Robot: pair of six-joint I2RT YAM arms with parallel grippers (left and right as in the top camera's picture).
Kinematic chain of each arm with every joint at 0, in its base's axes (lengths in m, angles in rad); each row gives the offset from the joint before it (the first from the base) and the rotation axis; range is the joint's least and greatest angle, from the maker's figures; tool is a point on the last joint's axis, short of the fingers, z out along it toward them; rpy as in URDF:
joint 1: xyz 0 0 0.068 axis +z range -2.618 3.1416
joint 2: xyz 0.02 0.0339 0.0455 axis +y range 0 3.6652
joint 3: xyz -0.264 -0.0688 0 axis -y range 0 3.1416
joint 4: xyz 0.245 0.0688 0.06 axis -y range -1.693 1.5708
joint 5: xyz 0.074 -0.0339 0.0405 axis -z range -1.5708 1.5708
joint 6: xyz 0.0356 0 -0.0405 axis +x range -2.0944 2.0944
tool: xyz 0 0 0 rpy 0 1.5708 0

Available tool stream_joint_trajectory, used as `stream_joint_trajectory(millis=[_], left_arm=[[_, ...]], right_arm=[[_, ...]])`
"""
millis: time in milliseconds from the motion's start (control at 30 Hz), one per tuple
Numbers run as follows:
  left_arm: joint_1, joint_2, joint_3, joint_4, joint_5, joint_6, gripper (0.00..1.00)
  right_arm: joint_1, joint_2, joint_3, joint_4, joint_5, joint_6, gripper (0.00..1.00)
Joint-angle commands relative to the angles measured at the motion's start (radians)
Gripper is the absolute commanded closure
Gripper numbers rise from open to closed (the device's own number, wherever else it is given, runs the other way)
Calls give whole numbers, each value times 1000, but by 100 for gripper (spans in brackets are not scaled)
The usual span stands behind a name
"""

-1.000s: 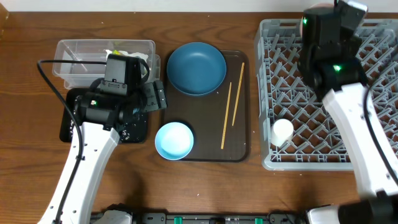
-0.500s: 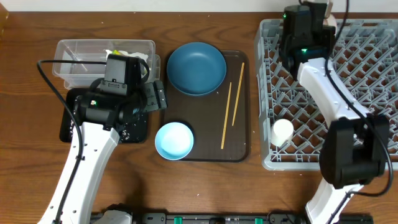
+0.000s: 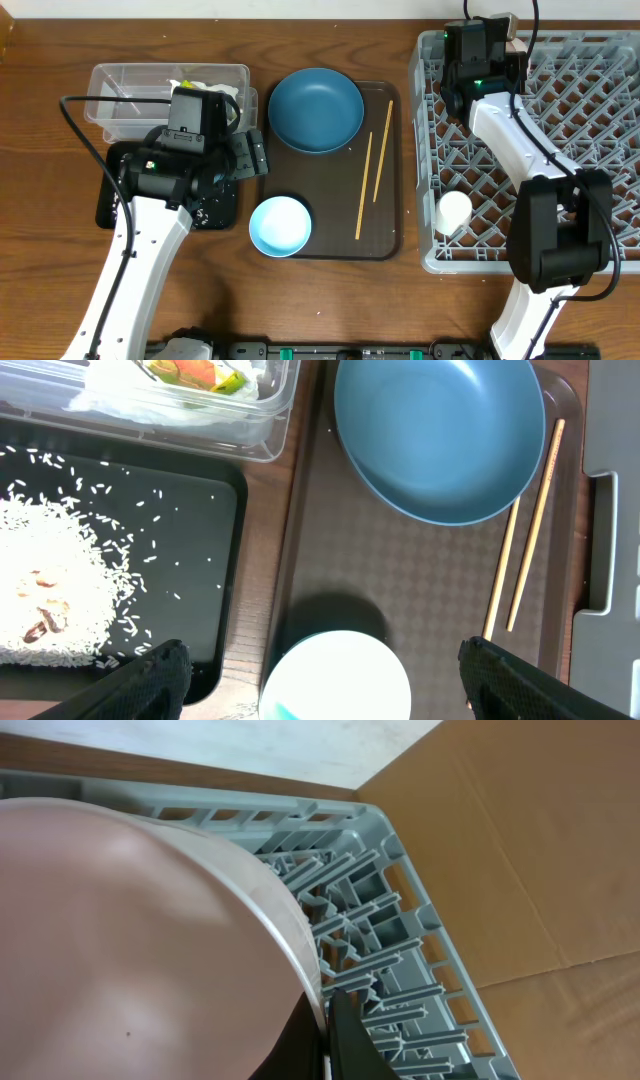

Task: Sort waste into correct bins and load items into the dishwasher rack
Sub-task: 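Place the pink bowl into the dish rack with the right gripper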

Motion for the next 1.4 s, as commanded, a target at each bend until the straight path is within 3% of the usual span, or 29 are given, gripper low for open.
stream_joint_trajectory(millis=[0, 67, 167, 333, 1067, 1100, 1200, 1267, 1367], left_arm=[[3, 6, 12, 0, -8, 5, 12], [3, 6, 12, 0, -8, 5, 12], [3, 6, 12, 0, -8, 5, 12], [3, 6, 12, 0, -8, 5, 12], [3, 6, 12, 0, -8, 5, 12], [3, 6, 12, 0, -8, 5, 11], [3, 6, 12, 0, -8, 5, 12], [3, 6, 12, 0, -8, 5, 12], [3, 6, 12, 0, -8, 5, 11]], right_arm=[[6, 31, 2, 50, 98, 4, 99], [1, 31, 2, 149, 183, -56, 99], [-1, 31, 2, 221, 164, -139, 99], [-2, 34, 1, 177, 75, -129, 99], [85, 108, 0, 117, 77, -111, 98], [92, 108, 0, 106, 77, -111, 95], [109, 108, 0, 72, 77, -111, 60], [116, 108, 0, 61, 78, -111, 48], [127, 101, 0, 53, 77, -107, 39]])
